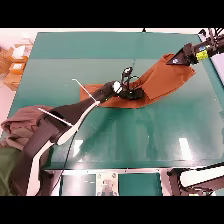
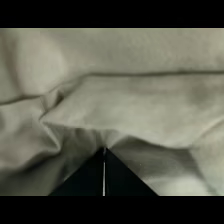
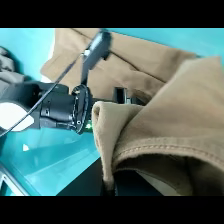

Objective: Fold the shirts.

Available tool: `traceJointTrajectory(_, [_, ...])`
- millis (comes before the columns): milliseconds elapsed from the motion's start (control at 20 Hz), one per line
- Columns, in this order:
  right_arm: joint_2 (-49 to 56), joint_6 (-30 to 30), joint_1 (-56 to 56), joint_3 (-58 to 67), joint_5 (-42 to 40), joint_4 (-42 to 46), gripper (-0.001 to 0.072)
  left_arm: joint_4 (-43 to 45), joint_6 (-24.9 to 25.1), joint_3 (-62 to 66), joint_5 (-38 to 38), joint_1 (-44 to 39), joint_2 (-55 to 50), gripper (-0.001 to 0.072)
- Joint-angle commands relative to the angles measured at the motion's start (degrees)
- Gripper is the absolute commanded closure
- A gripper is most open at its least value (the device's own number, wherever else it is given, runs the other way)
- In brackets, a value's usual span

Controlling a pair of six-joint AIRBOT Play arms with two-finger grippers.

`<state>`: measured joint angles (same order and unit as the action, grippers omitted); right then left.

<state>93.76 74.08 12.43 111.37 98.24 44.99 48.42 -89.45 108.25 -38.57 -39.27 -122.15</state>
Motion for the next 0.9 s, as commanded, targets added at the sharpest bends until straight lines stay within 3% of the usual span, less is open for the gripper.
traceJointTrajectory(0, [-0.55, 1.49, -1.05, 0.02, -0.04, -0.04, 0.0695, 8.52, 0.35, 2.08, -15.72, 4.96, 4.00, 0.0677])
traceJointTrajectory(200, [-0.55, 3.76, -6.21, 0.02, -1.25, -1.07, 0.0695, 28.06, -0.83, 2.40, -37.16, 14.71, 14.56, 0.0677])
traceJointTrajectory(350, [-0.15, 5.40, -15.15, -0.31, -7.54, -1.01, 0.0695, 45.42, -1.18, 2.40, -50.80, 19.78, 20.94, 0.0677])
traceJointTrajectory(450, [1.46, 6.95, -21.99, -0.31, -13.38, -0.83, 0.0694, 51.41, -0.87, 2.40, -54.73, 22.71, 24.09, 0.0677])
traceJointTrajectory(600, [6.67, 8.94, -32.63, -0.31, -24.06, -0.87, 0.0693, 52.11, -0.46, 2.40, -55.15, 27.28, 28.00, 0.0677])
traceJointTrajectory(750, [15.69, 8.90, -43.28, -0.28, -40.17, -1.09, 0.0683, 52.04, -0.42, 2.40, -55.10, 30.40, 29.73, 0.0677])
traceJointTrajectory(800, [19.06, 8.90, -46.47, -0.28, -46.25, -1.57, 0.0500, 52.09, 0.02, 2.40, -55.15, 30.84, 29.77, 0.0677])
traceJointTrajectory(850, [22.25, 8.87, -49.09, -0.26, -50.90, -2.60, 0.0210, 51.87, 0.48, 2.40, -55.06, 31.06, 29.75, 0.0676])
